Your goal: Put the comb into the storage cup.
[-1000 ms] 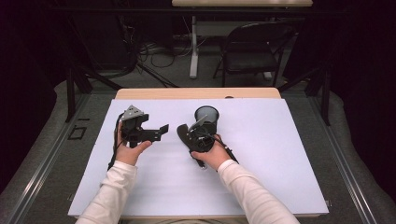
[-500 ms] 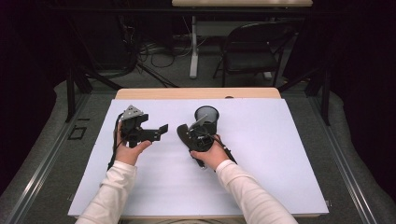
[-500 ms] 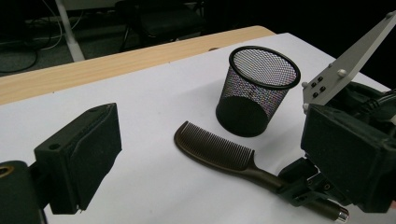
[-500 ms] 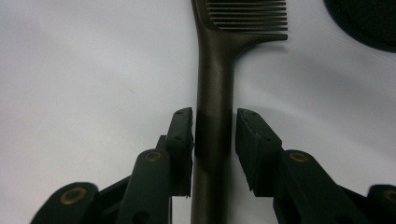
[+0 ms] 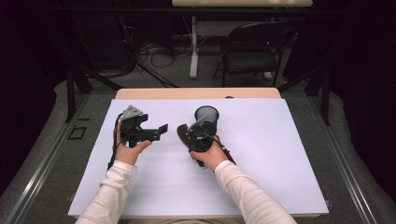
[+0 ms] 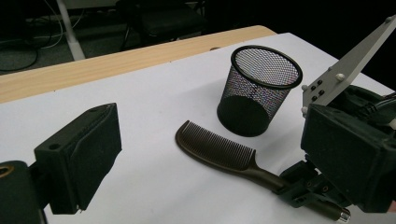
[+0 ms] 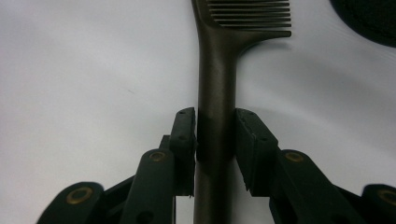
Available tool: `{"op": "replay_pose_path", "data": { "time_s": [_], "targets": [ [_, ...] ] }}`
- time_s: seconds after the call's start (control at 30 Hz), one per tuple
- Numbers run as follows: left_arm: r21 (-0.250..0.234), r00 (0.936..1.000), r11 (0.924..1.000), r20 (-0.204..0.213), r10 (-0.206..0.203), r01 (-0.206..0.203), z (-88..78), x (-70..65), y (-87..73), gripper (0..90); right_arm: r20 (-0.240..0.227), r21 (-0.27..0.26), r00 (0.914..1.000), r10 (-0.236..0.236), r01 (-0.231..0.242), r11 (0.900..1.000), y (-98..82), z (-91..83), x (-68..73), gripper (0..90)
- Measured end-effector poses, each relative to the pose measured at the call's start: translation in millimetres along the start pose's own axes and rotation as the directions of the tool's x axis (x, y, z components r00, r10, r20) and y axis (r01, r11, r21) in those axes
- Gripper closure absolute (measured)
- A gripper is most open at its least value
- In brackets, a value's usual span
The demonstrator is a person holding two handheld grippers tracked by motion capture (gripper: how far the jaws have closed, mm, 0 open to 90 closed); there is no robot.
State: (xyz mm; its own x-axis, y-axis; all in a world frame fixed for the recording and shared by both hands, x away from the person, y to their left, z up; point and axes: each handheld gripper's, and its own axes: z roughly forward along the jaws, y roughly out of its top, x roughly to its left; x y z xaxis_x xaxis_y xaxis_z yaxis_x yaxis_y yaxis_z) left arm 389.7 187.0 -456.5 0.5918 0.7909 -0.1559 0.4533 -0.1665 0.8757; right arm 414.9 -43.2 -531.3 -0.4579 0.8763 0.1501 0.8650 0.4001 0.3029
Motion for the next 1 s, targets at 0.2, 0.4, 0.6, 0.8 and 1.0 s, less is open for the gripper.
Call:
{"op": "replay_pose_path", "data": {
  "time_s": [0.2,0.4,0.6,0.8,1.0],
  "targets": [
    [0.001,1.0000,1.0000,-0.002,0.000,0.000,0.2,0.6,-0.3,5.1,0.013,0.009,0.9999,0.005,-0.005,1.000,-0.2,-0.5,2.0,71.5],
    [0.001,1.0000,1.0000,-0.004,0.001,0.000,0.1,1.0,-0.4,5.1,0.026,0.017,0.9996,-0.008,0.008,1.000,-0.2,-1.1,2.7,72.0],
    [0.001,1.0000,1.0000,-0.004,-0.001,0.001,0.2,1.4,-0.5,5.1,0.020,-0.008,0.9998,-0.002,0.002,1.000,-0.8,0.6,3.2,72.3],
    [0.002,1.0000,1.0000,-0.005,0.000,0.000,0.3,1.5,-0.6,5.1,0.024,0.009,0.9997,-0.004,0.004,1.000,0.0,-0.4,2.9,72.4],
    [0.003,1.0000,1.0000,-0.003,-0.001,0.001,0.6,1.7,-0.7,5.1,0.022,-0.007,0.9997,-0.005,0.005,1.000,-0.7,0.5,3.2,72.6]
  ]
}}
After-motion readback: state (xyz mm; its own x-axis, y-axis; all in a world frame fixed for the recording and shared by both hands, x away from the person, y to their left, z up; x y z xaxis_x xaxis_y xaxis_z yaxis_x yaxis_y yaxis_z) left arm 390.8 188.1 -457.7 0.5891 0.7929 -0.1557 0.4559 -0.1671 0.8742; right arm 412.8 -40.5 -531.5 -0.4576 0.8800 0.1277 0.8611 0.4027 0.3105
